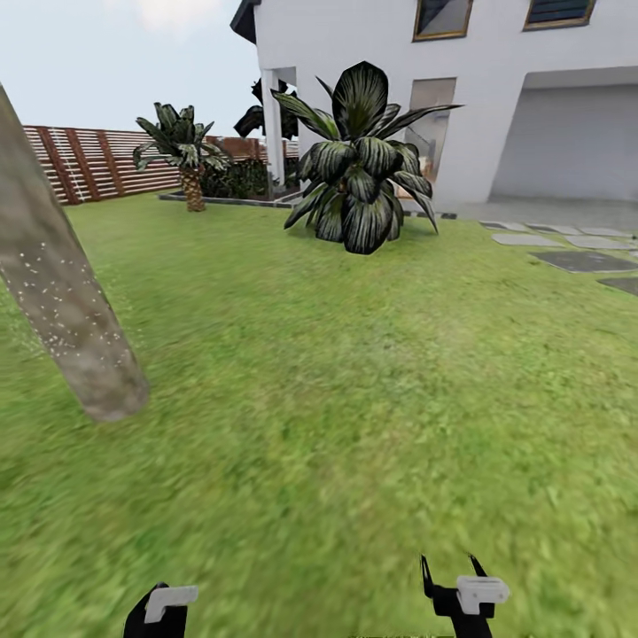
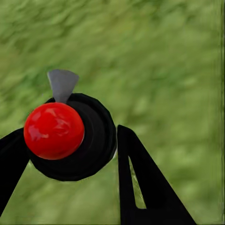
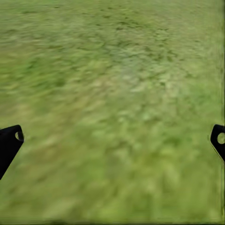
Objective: In the garden, pick up the pesticide atomizer on the floor and spray pesticide onto both trees until each tree trunk is fully covered.
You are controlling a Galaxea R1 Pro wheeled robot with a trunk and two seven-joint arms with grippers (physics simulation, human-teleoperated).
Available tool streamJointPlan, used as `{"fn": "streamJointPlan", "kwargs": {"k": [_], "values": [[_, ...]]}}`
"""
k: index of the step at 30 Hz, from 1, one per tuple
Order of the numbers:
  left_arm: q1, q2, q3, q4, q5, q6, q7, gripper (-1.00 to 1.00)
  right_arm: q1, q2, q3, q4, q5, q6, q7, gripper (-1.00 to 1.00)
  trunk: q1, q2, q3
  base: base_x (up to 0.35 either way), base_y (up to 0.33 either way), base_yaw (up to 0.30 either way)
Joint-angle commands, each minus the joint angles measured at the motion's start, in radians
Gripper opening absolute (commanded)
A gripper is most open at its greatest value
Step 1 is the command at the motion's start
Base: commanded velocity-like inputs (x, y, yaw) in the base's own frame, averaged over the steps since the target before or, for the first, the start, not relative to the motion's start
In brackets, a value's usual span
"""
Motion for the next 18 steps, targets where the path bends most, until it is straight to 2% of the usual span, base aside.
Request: {"fn": "streamJointPlan", "kwargs": {"k": [1, 7, 18], "values": [[0.0, 0.0, 0.0, 0.0, 0.0, 0.0, 0.0, -1.0, 0.0, 0.0, 0.0, 0.0, 0.0, 0.0, 0.0, 1.0, 0.0, 0.0, 0.0, 0.0, 0.0, -0.3], [0.0, -0.001, 0.0, 0.001, -0.002, 0.0, 0.0, -1.0, 0.0, 0.0, 0.0, 0.0, 0.0, 0.0, 0.0, 1.0, 0.0, 0.0, 0.0, -0.043, -0.031, -0.3], [0.0, -0.002, -0.002, 0.001, -0.002, 0.0, 0.0, -1.0, 0.0, 0.0, 0.0, 0.012, 0.0, 0.0, 0.0, 1.0, 0.0, 0.0, 0.0, -0.234, -0.174, -0.3]]}}
